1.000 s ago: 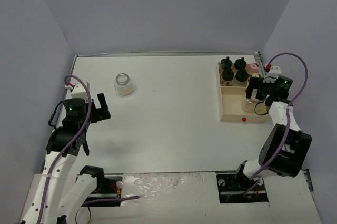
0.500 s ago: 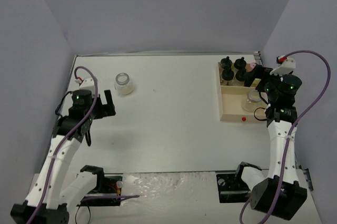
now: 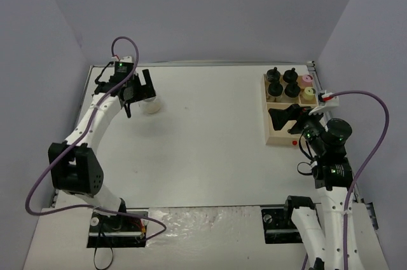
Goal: Organize the condiment bottles
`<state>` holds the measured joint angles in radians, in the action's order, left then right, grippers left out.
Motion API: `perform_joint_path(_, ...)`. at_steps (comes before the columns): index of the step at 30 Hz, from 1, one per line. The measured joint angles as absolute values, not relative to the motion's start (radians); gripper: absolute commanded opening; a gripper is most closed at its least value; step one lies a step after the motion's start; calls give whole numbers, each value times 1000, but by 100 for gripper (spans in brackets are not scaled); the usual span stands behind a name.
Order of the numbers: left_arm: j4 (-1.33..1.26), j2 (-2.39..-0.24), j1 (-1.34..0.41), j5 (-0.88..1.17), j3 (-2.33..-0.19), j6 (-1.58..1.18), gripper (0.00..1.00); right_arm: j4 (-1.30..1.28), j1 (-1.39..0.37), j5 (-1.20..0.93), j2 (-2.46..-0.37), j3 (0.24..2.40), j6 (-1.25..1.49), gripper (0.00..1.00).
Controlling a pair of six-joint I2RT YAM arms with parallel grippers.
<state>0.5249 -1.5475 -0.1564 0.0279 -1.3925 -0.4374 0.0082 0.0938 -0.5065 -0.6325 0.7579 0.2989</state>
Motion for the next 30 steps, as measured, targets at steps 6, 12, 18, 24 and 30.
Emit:
perform_joint_path(6,506,-1754,-191,-66,-1525,-506,97,-8,25,-519,-565,724,357,100)
perform_joint_path(12,540,-1916,-220,-151,-1666,-506,97,-4,-34,-541,-539,693,405,100)
perform_joint_path(18,575,-2002,-221,-220,-1723,-483,94,-3,-67,-556,-511,672,425,100)
perform_joint_path(24,590,-2017,-221,-233,-1729,-472,70,-4,-67,-558,-498,650,433,100)
perform_joint_path(30,590,-2015,-221,-223,-1728,-468,29,-4,-67,-558,-497,645,445,100)
